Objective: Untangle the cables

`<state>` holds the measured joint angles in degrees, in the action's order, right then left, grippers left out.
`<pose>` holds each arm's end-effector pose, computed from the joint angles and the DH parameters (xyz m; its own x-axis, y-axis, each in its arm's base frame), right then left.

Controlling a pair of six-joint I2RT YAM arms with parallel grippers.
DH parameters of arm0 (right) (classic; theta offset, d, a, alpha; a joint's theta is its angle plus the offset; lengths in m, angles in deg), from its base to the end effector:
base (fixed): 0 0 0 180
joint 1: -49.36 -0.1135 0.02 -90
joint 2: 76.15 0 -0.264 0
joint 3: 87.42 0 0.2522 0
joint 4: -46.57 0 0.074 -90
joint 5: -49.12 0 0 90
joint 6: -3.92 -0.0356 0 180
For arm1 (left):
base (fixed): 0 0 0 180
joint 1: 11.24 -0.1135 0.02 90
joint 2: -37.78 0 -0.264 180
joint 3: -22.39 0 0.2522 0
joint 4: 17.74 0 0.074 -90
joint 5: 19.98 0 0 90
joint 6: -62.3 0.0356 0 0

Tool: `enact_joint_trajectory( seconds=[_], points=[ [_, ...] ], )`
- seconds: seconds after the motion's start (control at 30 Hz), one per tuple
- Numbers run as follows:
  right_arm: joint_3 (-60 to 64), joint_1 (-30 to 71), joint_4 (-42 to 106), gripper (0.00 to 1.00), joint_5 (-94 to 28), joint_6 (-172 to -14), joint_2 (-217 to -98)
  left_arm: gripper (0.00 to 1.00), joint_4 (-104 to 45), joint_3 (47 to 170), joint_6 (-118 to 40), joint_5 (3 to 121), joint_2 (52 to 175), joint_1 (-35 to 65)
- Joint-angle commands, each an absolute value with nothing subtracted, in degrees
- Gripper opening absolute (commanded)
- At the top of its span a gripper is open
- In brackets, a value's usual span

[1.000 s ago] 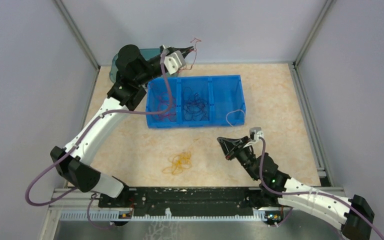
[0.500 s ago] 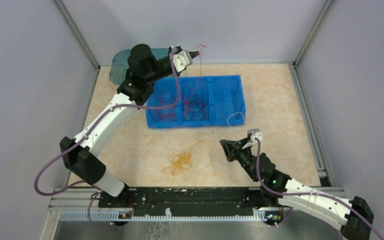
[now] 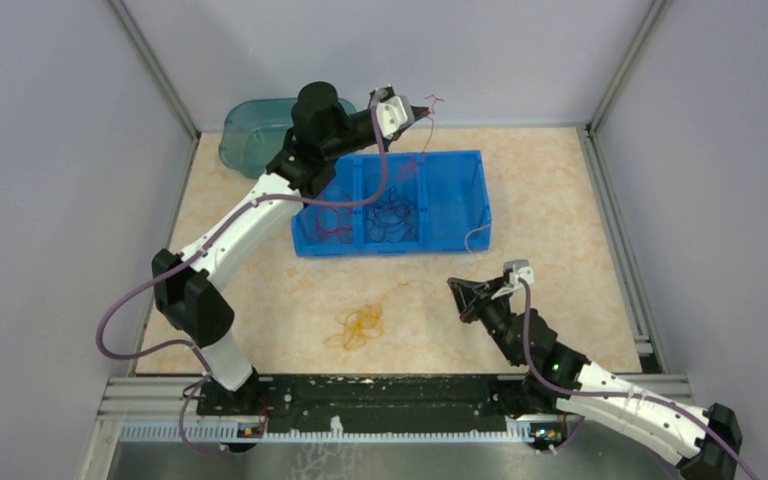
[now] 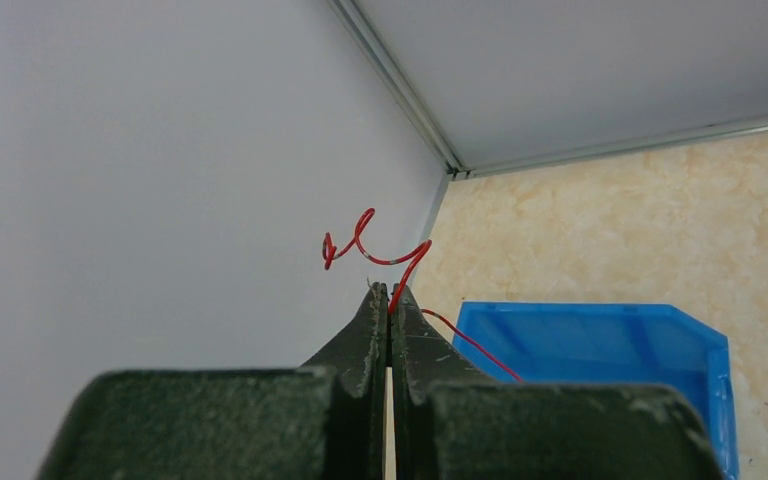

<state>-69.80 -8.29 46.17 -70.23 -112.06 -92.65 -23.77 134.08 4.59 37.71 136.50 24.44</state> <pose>0.0811 0.0955 0.1947 -0.2016 0.3952 -0.8962 -0.4291 0.7868 0.4436 0.3212 -0.2541 0.4436 0.5765 0.1418 -0.8047 0.7286 0.3564 0.5849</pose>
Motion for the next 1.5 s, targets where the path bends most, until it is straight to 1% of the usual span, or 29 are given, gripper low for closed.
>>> enact_joint_trajectory(
  seconds=[0.0,0.23,0.4,0.5,0.73,0.97,1.13,1.3,1.47],
  points=[
    [-67.09,-8.65,45.28,0.0,-71.67,-111.55,-91.29,0.0,-22.56,134.28,4.03,37.59,136.22,24.65],
    [-67.07,-8.7,45.28,0.0,-71.9,-110.7,-91.7,0.0,-24.85,130.9,7.96,40.27,130.32,23.16],
    [-67.11,-8.65,45.84,0.0,-71.98,-110.47,-92.63,0.0,-26.74,127.48,12.4,47.32,126.35,22.46],
    [-67.32,-8.7,46.15,0.0,-72.16,-110.64,-92.62,0.0,-27.73,123.07,12.97,50.53,124.17,20.25],
    [-67.34,-8.65,45.47,0.0,-72.13,-111.03,-92.68,0.0,-26.85,116.08,10.96,51.38,121.0,12.76],
    [-67.16,-8.65,46.34,0.0,-71.9,-111.17,-93.44,0.0,-26.69,107.01,12.22,50.84,121.27,8.05],
    [-67.16,-8.64,46.34,0.0,-71.89,-111.3,-93.73,0.0,-27.34,105.15,12.56,49.95,124.01,6.39],
    [-67.33,-8.57,47.46,0.0,-72.05,-111.23,-94.13,0.0,-27.71,104.07,16.33,50.4,126.73,5.67],
    [-67.07,-8.56,47.35,0.0,-72.16,-111.1,-94.73,0.0,-32.32,104.8,20.38,52.07,128.88,5.37]
  ],
)
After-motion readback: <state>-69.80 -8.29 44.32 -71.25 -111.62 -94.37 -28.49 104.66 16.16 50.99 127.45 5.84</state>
